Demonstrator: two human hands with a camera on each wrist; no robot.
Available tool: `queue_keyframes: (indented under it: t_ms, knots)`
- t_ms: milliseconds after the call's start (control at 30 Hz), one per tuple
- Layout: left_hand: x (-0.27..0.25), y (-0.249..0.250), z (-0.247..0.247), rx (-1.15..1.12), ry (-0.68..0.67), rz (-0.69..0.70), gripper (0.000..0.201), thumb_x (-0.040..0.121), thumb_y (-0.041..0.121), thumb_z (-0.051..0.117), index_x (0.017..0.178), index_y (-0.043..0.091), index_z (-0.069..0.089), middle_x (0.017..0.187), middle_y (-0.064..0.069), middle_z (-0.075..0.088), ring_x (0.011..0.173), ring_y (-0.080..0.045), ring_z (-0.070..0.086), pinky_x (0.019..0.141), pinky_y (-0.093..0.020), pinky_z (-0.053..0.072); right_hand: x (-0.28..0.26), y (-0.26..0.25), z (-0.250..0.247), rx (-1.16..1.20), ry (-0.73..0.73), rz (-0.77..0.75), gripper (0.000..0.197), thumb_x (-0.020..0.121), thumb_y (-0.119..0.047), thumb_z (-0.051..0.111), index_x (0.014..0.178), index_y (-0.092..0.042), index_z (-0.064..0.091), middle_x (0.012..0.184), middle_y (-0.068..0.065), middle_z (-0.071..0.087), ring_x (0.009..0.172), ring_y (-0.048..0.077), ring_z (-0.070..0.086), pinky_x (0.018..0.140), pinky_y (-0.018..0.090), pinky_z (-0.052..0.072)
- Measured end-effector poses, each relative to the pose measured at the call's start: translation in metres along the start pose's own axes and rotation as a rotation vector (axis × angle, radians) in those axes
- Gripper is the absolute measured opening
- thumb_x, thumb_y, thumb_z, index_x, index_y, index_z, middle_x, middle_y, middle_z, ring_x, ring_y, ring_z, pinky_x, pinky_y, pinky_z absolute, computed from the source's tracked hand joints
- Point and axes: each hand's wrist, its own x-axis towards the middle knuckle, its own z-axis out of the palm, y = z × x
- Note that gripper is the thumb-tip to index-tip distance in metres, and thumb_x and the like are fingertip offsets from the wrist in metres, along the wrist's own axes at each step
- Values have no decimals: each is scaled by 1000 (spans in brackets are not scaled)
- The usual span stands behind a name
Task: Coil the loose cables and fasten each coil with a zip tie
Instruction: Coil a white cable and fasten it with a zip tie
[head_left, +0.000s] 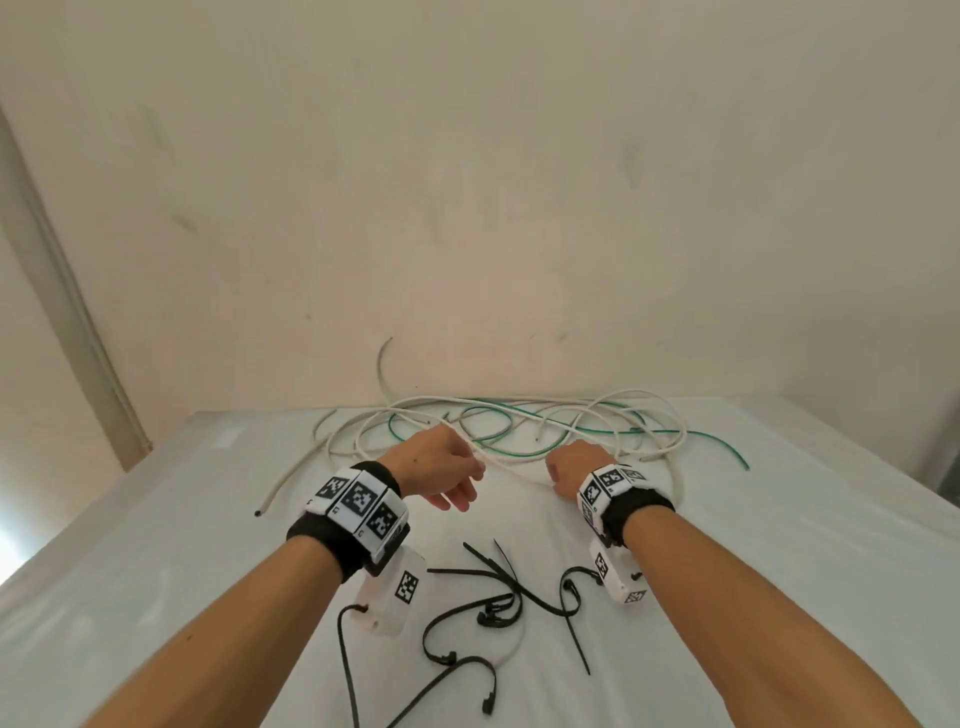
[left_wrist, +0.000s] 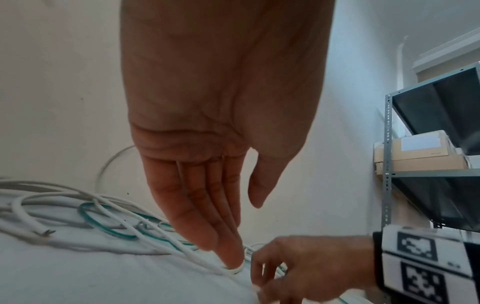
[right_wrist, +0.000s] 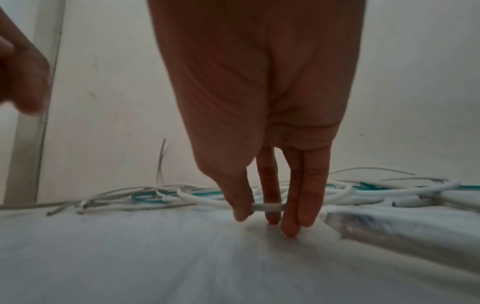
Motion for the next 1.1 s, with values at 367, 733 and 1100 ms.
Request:
queue_keyframes:
  t_ms: [367,733,1100]
  knots:
    - [33,7,1,-155,221,195,21,100,30,67,113,15,73,94,-13,77,87,-19,76,79,-34,64,-47,-28,-72,739,495,-185,6,86,-24,80,83,-19,78,80,-7,74,80,11,68,76,25,52]
    - [-8,4,-14,86,266,253,9,92,27,77,89,20,81,71,-2,77,68,-10,76,70,-22,59,-43,-34,-114,2123,305,113,14,99,-2,65,105,3,53,83,10,50,67,23,64,64,35,59]
    - [-26,-30,-41,-376,468,207,12,88,15,76,97,19,82,88,-2,81,88,-18,77,88,-33,60,-39,-3,-128,1719,227,139,29,110,-17,42,108,0,66,59,-4,38,42,6,26,37,19,22]
